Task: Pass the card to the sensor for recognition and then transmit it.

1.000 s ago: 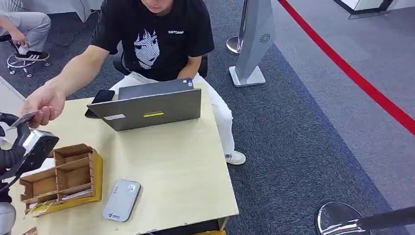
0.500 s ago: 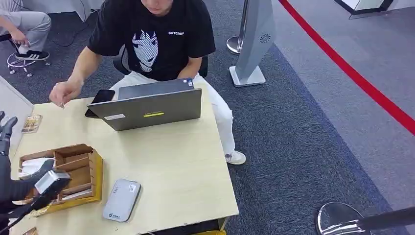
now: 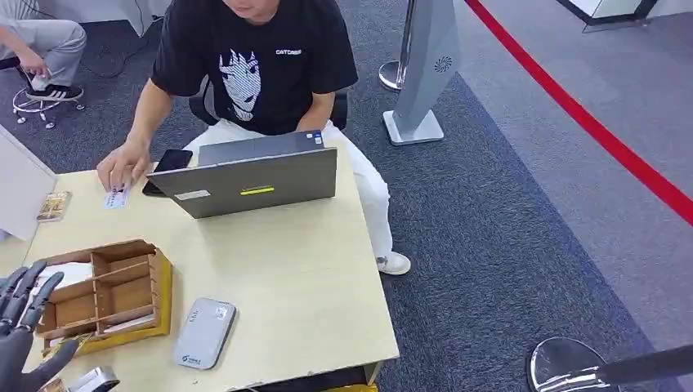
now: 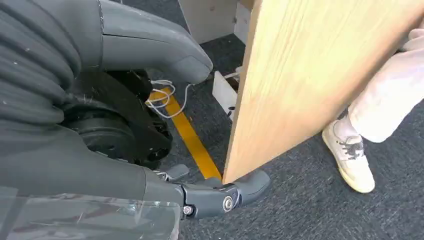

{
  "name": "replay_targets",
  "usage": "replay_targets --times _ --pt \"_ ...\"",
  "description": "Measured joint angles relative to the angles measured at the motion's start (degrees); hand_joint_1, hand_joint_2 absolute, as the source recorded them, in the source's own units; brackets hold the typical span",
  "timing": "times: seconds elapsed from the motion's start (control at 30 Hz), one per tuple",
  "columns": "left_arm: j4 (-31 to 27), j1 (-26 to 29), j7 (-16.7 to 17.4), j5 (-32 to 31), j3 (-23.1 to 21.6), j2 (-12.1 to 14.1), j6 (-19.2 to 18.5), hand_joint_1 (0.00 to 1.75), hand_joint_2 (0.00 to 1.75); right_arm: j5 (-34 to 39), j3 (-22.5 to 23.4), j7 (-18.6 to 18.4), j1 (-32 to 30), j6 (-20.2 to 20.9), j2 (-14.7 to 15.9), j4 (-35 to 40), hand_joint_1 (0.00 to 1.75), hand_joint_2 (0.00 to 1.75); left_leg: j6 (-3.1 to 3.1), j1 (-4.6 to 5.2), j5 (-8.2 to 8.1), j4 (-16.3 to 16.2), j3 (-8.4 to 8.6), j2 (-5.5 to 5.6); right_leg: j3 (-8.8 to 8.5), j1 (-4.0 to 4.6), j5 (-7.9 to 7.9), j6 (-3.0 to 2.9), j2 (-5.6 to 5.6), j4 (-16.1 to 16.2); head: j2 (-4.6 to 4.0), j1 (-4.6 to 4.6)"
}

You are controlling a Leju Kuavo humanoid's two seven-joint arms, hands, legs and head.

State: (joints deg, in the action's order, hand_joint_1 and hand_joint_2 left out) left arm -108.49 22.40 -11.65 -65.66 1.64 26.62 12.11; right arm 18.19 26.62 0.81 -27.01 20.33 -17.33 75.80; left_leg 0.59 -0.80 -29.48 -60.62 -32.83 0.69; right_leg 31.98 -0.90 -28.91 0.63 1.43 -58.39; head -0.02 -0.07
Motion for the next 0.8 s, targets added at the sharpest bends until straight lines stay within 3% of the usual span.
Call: replay_targets --times 0.37,0.8 --pt "6.0 0.7 -2.4 -2.3 4.9 -3.5 -1.6 0.00 1.75 0.9 -1.1 0.3 -0.5 -0.9 0.0 0.7 0.00 1.75 0.00 0.00 0.00 0.0 0.00 0.02 0.01 0.00 0.00 0.00 -0.05 0.0 0.00 -0.02" --pt "8.0 1.5 -4.2 -3.0 5.6 -8.1 -2.2 0.00 1.75 1.7 -1.9 0.7 -0.7 -2.1 0.0 1.2 0.00 1.75 0.00 0.01 0.00 0.0 0.00 0.02 0.00 0.00 0.00 0.00 -0.06 0.0 0.00 -0.02"
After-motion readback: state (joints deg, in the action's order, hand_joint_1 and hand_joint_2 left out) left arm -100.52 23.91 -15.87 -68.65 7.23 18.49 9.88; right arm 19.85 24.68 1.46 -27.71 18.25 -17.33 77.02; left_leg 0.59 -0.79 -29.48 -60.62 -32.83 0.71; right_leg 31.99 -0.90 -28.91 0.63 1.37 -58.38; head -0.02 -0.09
